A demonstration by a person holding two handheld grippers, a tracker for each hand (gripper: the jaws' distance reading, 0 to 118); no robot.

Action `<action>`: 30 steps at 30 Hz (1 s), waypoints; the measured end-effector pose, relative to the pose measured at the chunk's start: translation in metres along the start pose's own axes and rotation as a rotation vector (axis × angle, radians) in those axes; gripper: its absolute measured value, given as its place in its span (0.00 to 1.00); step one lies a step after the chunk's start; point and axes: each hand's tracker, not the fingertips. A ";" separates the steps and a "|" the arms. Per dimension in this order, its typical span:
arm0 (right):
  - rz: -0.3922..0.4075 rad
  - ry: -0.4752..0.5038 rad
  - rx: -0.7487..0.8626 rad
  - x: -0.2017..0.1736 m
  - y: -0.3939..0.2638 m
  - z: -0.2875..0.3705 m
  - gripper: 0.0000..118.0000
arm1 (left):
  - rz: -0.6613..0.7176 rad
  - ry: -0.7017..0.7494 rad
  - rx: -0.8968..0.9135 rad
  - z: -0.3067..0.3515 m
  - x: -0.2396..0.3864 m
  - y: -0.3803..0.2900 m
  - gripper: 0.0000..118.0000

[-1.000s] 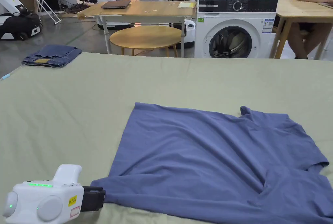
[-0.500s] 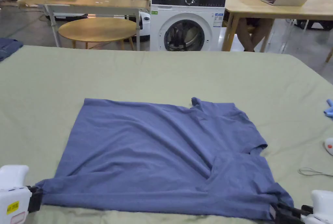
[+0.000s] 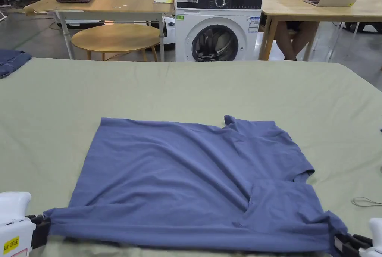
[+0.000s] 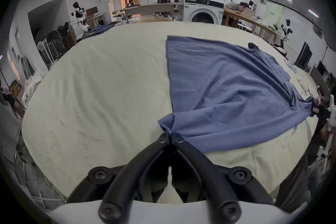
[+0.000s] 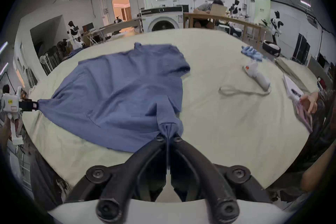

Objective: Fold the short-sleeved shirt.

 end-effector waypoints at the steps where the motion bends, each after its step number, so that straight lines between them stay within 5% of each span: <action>1: 0.000 0.002 0.023 0.000 0.006 0.005 0.01 | 0.003 -0.003 0.011 0.004 0.000 0.005 0.00; 11: 0.007 0.001 0.112 -0.012 0.108 -0.020 0.01 | 0.017 -0.025 0.064 -0.016 0.002 0.089 0.00; 27: -0.069 -0.040 -0.094 0.013 0.154 -0.165 0.02 | 0.124 -0.010 -0.078 -0.149 0.003 0.144 0.00; 28: -0.086 -0.036 -0.103 0.009 0.154 -0.165 0.10 | 0.125 -0.014 -0.080 -0.152 0.004 0.143 0.00; 29: -0.111 -0.027 -0.109 0.011 0.151 -0.164 0.31 | 0.123 -0.021 -0.076 -0.152 0.004 0.141 0.00; 30: -0.118 -0.023 -0.113 0.012 0.149 -0.162 0.61 | 0.120 -0.026 -0.071 -0.151 0.004 0.138 0.12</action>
